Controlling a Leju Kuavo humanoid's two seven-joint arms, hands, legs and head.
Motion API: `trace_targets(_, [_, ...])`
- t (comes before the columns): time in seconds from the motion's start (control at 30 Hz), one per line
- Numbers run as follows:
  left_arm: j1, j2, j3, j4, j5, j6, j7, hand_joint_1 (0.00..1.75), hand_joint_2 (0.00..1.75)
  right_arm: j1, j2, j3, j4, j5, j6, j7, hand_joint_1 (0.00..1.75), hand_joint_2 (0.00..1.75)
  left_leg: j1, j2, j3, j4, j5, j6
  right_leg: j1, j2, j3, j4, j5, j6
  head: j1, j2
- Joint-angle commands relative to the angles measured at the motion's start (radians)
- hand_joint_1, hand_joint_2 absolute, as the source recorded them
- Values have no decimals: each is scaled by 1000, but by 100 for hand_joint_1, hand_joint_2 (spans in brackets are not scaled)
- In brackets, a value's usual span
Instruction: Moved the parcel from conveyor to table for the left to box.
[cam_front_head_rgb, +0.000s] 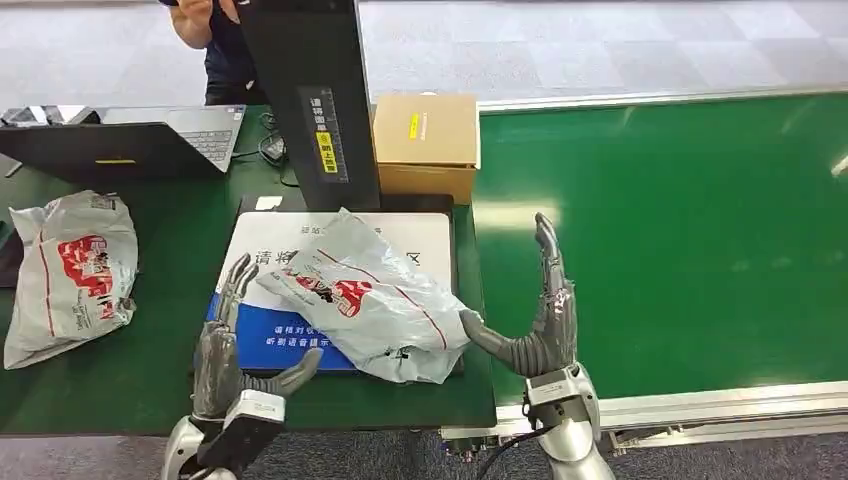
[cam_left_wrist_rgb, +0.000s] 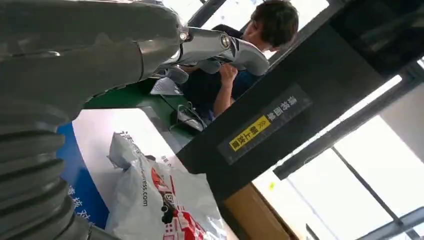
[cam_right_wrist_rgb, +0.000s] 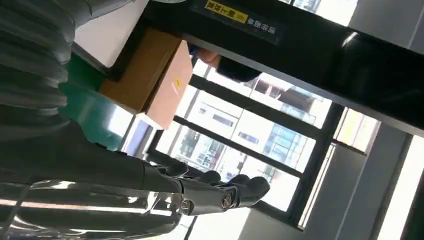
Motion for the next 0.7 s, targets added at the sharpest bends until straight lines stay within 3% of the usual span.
trace_targets(0.03, [-115,125,-115,76,-26,-41,28,0,175,74,17,-63,-58,10,9,28,0,175,0,-6,3,-2,1,0,1,-8,5,-1,-2,-4,1,0])
trace_targets(0.33, [-274,198,-169,206,74,-193,-9,0,175,160,22,-89,-93,-30,13,11,0,175,1,-6,4,-3,1,0,1,-8,6,-2,-1,-3,0,0])
trace_targets(0.57, [-596,226,-320,552,45,-262,6,0,175,199,26,-111,-116,-44,-25,1,0,175,1,-8,1,-1,2,0,1,-9,4,-1,-1,-2,0,0])
trace_targets(0.7, [-705,212,-397,693,34,-277,0,0,175,255,25,-127,-154,-43,-29,-3,0,175,1,-11,2,-1,3,0,1,-13,6,-1,-1,-3,0,0])
